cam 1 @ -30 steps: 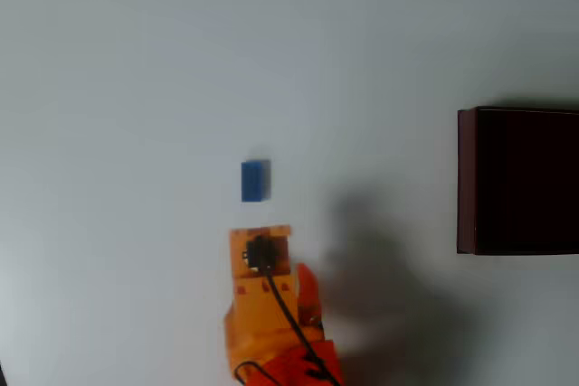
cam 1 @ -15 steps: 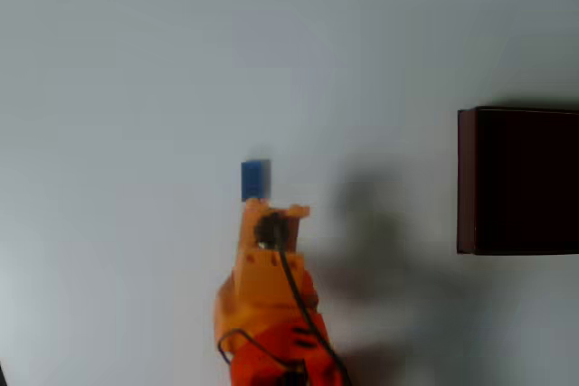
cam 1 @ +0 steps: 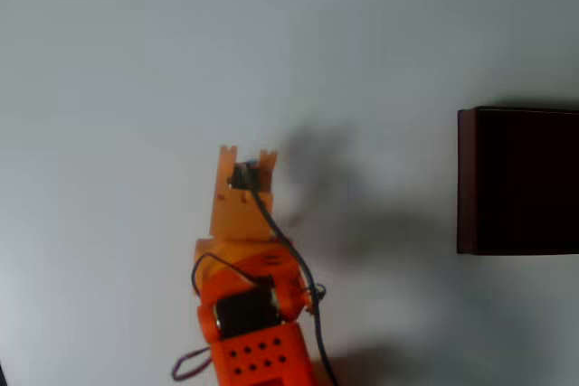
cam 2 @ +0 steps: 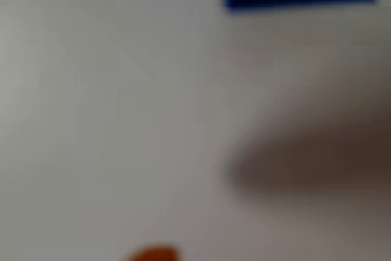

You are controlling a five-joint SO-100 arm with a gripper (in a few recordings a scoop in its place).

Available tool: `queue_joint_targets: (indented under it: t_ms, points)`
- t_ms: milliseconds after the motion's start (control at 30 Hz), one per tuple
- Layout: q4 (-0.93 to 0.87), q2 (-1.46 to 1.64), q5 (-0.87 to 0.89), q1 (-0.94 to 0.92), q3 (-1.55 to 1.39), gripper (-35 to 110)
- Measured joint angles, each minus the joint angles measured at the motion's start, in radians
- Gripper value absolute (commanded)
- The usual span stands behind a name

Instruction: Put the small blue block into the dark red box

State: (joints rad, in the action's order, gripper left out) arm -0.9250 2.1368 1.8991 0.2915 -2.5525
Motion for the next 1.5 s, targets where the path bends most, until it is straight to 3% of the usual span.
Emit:
queue_joint_targets:
  t_ms: [967,1067,1200,1500]
  points:
    - [0.058,-0.367,-0.061,-0.031,0.259,24]
    - [0.074,-0.390,-0.084,-0.041,0.276,19]
    - [0.094,-0.410,-0.133,-0.078,0.299,0]
    - [0.054,-0.391,-0.261,-0.158,0.296,1]
